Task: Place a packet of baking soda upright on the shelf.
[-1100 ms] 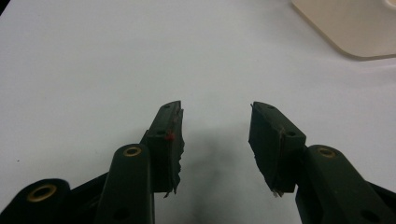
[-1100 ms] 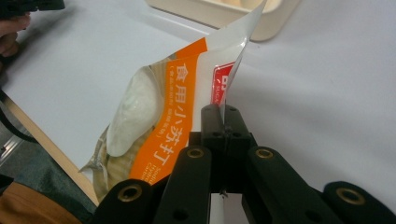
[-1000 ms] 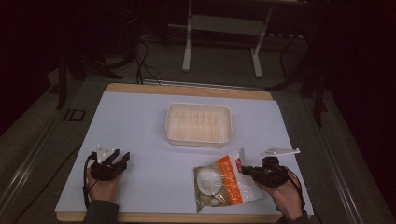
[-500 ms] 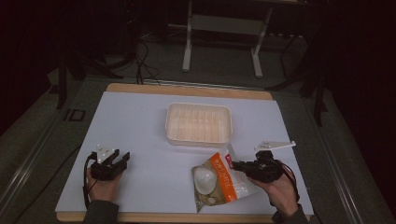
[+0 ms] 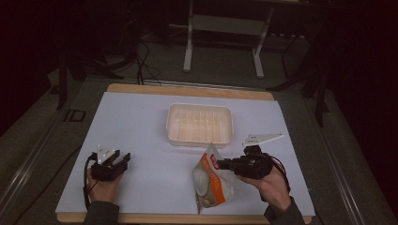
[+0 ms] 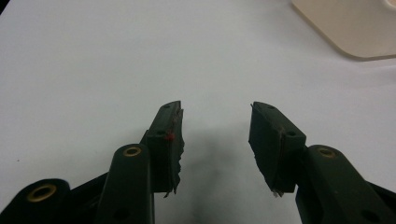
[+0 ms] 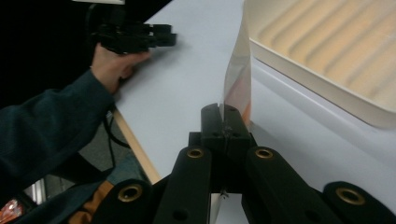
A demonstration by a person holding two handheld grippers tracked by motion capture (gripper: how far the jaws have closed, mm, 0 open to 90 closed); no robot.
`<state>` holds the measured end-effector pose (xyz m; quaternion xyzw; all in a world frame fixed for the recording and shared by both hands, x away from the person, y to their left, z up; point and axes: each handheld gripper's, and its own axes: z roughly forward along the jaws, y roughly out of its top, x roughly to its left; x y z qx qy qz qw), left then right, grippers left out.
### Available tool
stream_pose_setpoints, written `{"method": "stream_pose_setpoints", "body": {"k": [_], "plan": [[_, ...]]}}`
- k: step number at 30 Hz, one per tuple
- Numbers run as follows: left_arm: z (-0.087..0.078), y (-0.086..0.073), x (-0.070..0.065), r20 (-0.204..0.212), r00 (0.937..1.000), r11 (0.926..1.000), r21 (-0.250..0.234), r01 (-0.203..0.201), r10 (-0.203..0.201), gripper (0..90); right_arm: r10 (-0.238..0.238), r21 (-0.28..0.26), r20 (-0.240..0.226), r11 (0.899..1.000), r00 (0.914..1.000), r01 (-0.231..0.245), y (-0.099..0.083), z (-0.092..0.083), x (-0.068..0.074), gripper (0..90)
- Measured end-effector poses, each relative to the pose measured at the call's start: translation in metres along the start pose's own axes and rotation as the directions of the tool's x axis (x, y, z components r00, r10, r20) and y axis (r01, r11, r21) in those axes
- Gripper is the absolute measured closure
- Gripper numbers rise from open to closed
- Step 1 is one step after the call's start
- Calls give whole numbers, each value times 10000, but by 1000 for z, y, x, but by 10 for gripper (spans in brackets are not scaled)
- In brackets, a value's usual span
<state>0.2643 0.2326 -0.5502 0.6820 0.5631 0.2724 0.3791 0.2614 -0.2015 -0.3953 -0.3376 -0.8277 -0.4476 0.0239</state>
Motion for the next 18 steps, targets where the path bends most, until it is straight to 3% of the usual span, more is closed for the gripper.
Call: {"method": "stream_pose_setpoints", "body": {"k": [7, 18], "plan": [[0, 0, 0, -3, 10000, 10000, 2, -4, 4, 539, -193, -135, -441, 9997, 9988, 187, 9, 1, 8, 900], [0, 0, 0, -19, 10000, 10000, -1, 28, -28, 536, -326, -292, -308, 9991, 9990, 317, 17, -3, 10, 900]]}}
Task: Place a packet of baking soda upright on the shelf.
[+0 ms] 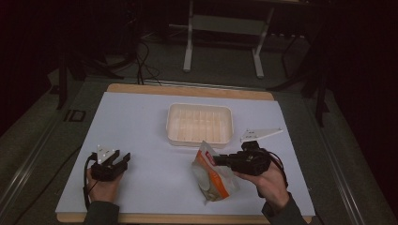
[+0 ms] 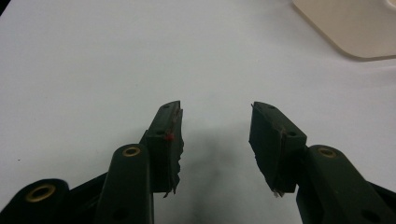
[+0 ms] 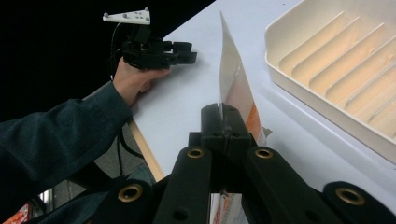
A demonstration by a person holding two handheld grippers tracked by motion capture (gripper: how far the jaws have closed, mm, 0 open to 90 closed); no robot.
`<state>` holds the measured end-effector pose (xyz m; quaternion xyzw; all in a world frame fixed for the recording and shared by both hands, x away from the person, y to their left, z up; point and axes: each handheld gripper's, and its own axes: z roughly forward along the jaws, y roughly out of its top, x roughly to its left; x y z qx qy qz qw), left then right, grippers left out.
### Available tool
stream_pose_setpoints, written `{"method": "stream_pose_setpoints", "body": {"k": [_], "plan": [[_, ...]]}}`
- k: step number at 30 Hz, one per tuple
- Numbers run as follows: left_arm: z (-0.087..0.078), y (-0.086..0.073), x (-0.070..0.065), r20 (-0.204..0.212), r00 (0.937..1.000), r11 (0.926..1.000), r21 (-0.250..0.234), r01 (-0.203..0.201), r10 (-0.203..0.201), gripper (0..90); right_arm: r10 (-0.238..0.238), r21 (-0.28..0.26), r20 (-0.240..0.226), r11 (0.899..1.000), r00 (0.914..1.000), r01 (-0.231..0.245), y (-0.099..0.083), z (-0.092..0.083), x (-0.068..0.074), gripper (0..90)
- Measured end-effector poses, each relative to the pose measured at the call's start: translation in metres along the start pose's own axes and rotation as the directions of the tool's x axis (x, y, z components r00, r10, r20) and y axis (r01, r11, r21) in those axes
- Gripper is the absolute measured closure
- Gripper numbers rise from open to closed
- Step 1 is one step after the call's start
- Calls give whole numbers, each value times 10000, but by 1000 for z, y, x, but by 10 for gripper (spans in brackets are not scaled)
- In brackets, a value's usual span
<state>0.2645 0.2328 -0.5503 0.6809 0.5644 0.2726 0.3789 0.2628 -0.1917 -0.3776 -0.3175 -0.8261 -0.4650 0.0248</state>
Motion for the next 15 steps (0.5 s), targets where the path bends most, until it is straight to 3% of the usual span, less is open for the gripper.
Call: {"method": "stream_pose_setpoints", "body": {"k": [15], "plan": [[0, 0, 0, -49, 9999, 9999, -54, 97, -97, 527, 363, -588, 233, 9977, 9991, -349, 7, -14, -9, 900]]}}
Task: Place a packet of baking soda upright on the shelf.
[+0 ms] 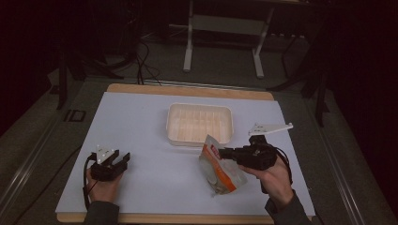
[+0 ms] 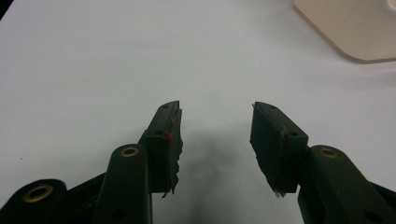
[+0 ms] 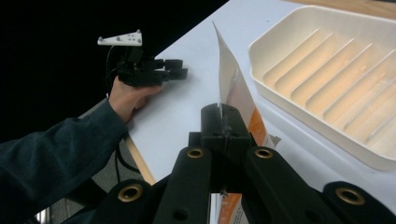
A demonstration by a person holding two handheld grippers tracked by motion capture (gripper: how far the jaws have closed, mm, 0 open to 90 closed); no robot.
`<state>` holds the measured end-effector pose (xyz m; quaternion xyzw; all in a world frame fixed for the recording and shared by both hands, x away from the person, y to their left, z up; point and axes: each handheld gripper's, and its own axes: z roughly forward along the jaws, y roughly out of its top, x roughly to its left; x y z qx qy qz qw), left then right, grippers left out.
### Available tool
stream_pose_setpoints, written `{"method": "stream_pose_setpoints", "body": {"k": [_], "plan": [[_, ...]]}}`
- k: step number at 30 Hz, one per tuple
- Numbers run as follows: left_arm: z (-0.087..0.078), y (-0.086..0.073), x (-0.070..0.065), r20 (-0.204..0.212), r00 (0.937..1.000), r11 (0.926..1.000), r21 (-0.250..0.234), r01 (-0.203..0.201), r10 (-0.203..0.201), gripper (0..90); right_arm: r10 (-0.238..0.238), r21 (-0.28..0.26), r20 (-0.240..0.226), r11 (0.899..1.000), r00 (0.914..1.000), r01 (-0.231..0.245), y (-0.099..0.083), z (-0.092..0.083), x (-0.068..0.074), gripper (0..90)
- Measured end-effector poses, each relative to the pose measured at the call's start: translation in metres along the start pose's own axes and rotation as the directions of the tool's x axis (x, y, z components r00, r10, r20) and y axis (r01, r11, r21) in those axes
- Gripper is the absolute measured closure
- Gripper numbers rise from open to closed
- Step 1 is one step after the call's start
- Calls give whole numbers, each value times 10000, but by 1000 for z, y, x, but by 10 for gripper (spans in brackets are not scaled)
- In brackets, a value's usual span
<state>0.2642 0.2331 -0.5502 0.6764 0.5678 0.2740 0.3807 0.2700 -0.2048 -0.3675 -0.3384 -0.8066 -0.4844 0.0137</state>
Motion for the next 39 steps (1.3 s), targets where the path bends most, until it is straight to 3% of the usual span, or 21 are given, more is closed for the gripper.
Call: {"method": "stream_pose_setpoints", "body": {"k": [7, 39], "plan": [[0, 0, 0, -3, 10000, 10000, -8, 27, -27, 524, 154, -352, 139, 9993, 9998, -150, 5, -7, -4, 900], [0, 0, 1, -35, 10000, 10000, -26, 42, -42, 521, 331, -944, 842, 9952, 9959, -251, 29, -24, -10, 900]]}}
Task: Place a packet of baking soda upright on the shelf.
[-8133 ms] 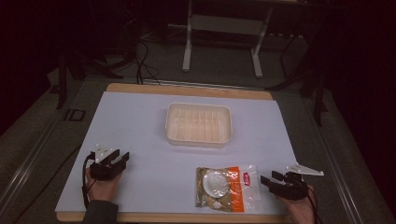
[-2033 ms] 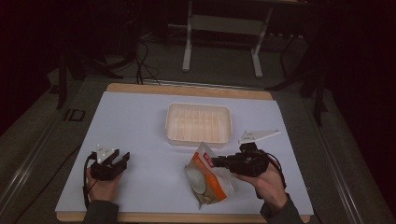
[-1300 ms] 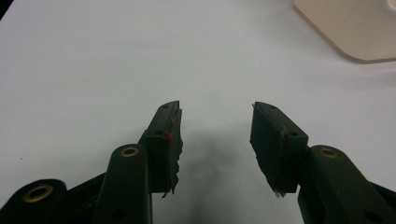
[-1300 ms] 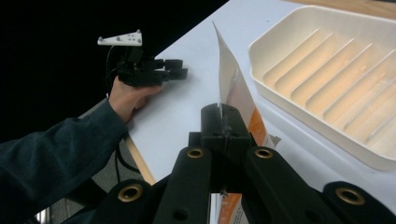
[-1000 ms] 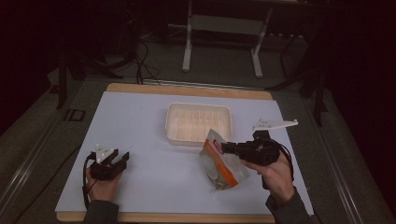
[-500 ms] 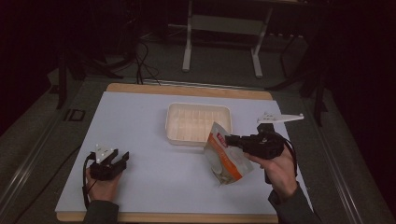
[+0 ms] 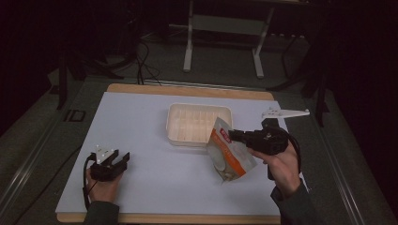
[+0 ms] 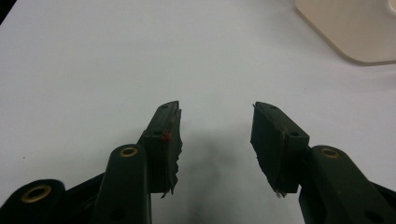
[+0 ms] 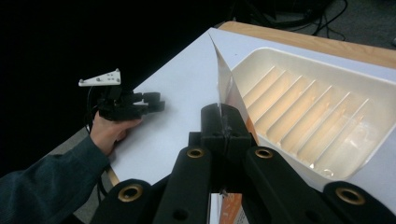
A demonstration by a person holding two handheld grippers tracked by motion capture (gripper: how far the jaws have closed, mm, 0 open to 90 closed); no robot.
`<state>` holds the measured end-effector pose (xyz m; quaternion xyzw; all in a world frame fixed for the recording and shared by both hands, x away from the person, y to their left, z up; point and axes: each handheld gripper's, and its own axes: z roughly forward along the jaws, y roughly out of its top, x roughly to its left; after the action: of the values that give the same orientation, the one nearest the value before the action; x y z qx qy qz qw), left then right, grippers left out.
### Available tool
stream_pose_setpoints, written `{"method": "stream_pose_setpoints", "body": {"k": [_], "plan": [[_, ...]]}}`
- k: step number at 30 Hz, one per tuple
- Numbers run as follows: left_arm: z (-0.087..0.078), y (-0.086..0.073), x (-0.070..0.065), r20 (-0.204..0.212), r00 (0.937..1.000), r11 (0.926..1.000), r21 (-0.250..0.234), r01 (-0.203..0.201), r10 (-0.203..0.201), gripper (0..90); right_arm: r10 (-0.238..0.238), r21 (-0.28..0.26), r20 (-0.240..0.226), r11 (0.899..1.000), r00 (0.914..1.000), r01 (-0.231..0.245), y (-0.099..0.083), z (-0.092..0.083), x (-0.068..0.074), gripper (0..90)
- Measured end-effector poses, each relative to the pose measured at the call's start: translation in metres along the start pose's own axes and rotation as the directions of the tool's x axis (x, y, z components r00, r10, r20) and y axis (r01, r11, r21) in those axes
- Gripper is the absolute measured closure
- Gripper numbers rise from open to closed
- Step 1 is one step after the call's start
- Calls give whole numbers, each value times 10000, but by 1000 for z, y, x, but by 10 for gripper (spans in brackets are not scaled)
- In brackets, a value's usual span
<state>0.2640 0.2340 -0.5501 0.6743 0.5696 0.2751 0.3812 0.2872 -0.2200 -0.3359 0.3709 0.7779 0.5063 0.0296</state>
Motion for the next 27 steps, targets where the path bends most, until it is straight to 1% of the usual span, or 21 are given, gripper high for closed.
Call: {"method": "stream_pose_setpoints", "body": {"k": [7, 16, 22, 27], "plan": [[0, 0, 0, -7, 10000, 10000, -11, 11, -11, 519, 65, -189, 175, 9998, 9998, -61, 6, -4, -3, 900], [0, 0, 0, -25, 10000, 10000, -42, 48, -48, 518, 355, -575, 413, 9978, 9985, -331, 14, -10, -9, 900], [0, 0, 0, -23, 10000, 10000, -34, 44, -44, 518, 430, -658, 637, 9971, 9970, -388, 20, -9, -13, 900], [0, 0, 0, -21, 10000, 10000, -46, 53, -53, 518, 668, -878, 690, 9943, 9954, -606, 24, -11, -17, 900]]}}
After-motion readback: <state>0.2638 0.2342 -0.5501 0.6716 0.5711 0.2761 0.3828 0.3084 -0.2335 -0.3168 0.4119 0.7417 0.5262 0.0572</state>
